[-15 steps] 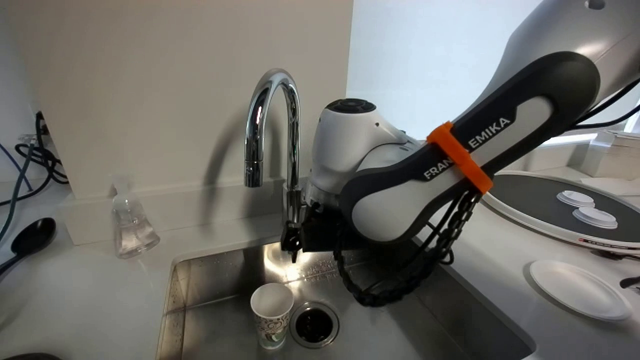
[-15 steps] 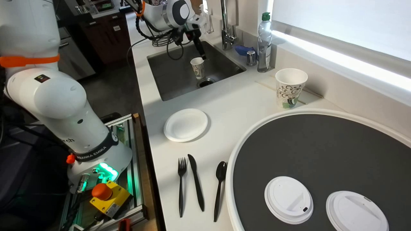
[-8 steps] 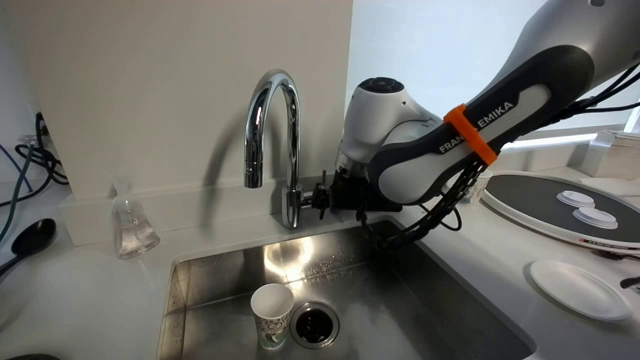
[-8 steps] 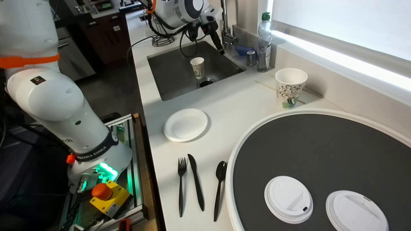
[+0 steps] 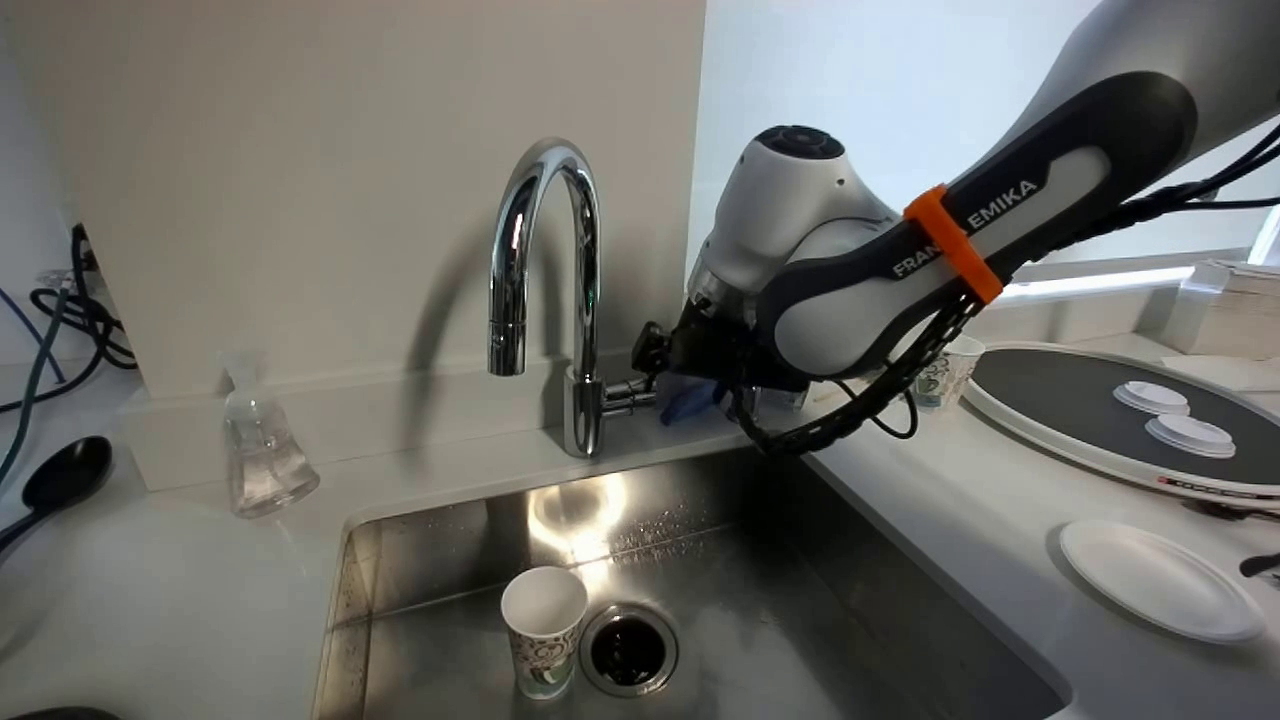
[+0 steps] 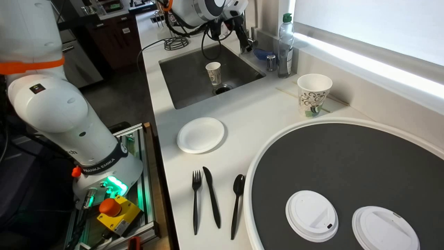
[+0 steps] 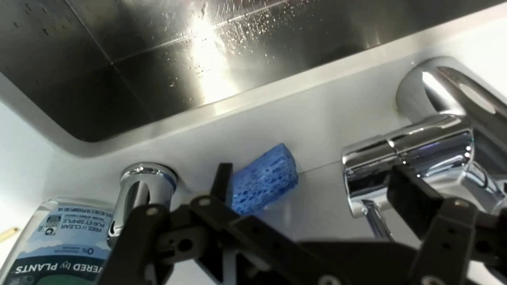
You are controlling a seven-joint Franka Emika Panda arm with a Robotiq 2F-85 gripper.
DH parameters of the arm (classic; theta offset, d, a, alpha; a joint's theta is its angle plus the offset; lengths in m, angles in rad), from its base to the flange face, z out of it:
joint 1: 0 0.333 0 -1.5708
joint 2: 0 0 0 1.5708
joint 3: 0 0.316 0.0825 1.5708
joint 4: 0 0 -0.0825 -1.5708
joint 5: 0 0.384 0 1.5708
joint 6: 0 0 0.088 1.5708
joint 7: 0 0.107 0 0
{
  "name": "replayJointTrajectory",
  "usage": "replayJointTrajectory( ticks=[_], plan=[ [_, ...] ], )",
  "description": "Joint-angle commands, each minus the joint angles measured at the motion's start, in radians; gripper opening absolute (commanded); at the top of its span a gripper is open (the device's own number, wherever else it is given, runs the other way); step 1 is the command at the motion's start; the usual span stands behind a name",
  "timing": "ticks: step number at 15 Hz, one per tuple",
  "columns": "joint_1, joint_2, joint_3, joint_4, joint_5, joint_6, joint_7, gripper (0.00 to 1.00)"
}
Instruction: Move the cup to the left then open the faucet.
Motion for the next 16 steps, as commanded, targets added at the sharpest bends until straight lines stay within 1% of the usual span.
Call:
replayJointTrajectory(
  ticks=[1, 6, 9, 13, 16],
  plan=[
    [-0.017, -0.024, 0.009, -0.02, -0.017, 0.045, 0.033, 1.0],
    [-0.008, 0.0, -0.01, -0.002, -0.028, 0.101, 0.067, 1.0],
    [0.02, 0.014, -0.042, 0.008, -0.039, 0.136, 0.096, 1.0],
    [0.063, 0.037, -0.098, 0.027, -0.087, 0.186, 0.152, 1.0],
    [0.107, 0.059, -0.156, 0.05, -0.132, 0.208, 0.203, 1.0]
  ],
)
